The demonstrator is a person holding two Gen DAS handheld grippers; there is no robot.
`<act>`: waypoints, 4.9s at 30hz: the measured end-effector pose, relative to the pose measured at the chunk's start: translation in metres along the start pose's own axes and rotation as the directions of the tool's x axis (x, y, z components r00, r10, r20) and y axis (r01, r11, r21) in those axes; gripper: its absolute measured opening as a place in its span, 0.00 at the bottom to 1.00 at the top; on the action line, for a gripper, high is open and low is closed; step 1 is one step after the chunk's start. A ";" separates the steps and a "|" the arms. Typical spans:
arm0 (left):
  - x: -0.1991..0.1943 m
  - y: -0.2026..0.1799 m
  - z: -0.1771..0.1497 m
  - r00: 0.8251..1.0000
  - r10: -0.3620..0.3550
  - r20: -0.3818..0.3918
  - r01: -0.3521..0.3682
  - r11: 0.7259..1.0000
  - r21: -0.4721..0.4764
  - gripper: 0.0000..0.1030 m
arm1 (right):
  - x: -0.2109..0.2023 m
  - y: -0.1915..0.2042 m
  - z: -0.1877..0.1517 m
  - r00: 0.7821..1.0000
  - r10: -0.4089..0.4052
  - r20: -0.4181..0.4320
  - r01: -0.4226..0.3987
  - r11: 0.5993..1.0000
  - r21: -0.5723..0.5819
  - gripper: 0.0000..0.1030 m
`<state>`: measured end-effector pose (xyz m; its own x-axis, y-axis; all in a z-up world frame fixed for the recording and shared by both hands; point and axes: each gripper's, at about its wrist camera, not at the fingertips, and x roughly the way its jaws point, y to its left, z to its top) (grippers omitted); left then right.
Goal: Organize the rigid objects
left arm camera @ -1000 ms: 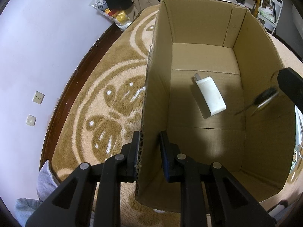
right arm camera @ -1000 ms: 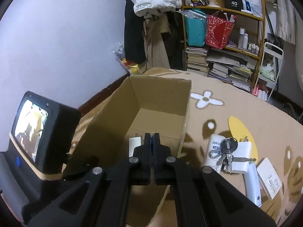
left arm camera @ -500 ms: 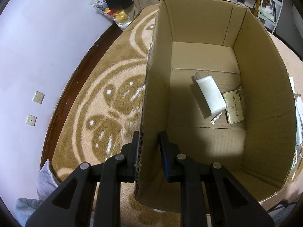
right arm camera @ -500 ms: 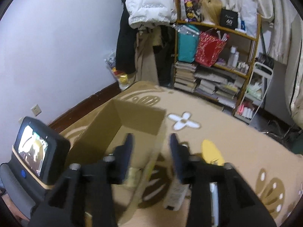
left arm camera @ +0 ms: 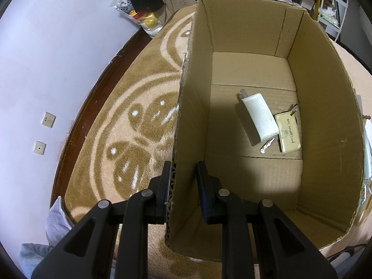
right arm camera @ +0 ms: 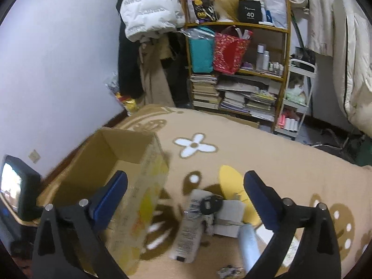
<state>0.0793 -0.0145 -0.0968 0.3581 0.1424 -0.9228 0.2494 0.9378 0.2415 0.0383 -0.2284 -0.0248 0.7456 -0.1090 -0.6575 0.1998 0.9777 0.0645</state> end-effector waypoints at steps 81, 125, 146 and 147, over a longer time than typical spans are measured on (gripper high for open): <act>0.000 -0.013 -0.004 0.997 0.073 0.012 -0.074 0.996 0.047 0.22 | 0.043 -0.013 -0.016 0.997 0.074 -0.011 -0.073 0.994 0.085 0.20; 0.003 -0.014 -0.004 0.997 0.072 0.005 -0.072 0.996 0.050 0.23 | 0.101 0.016 -0.061 0.960 0.172 -0.219 -0.198 0.974 -0.106 0.55; 0.004 -0.003 -0.004 0.997 0.078 -0.016 -0.078 0.997 0.003 0.23 | 0.114 0.039 -0.079 0.921 0.213 -0.326 -0.269 0.953 -0.137 0.38; 0.004 -0.003 -0.004 0.997 0.080 -0.016 -0.080 0.997 0.006 0.23 | 0.113 0.043 -0.079 0.927 0.201 -0.317 -0.260 0.953 -0.153 0.40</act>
<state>0.0766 -0.0158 -0.1024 0.3628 0.2221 -0.9050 0.2249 0.9216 0.3163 0.0804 -0.1847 -0.1559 0.5296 0.1527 -0.8344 -0.1005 0.9880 0.1171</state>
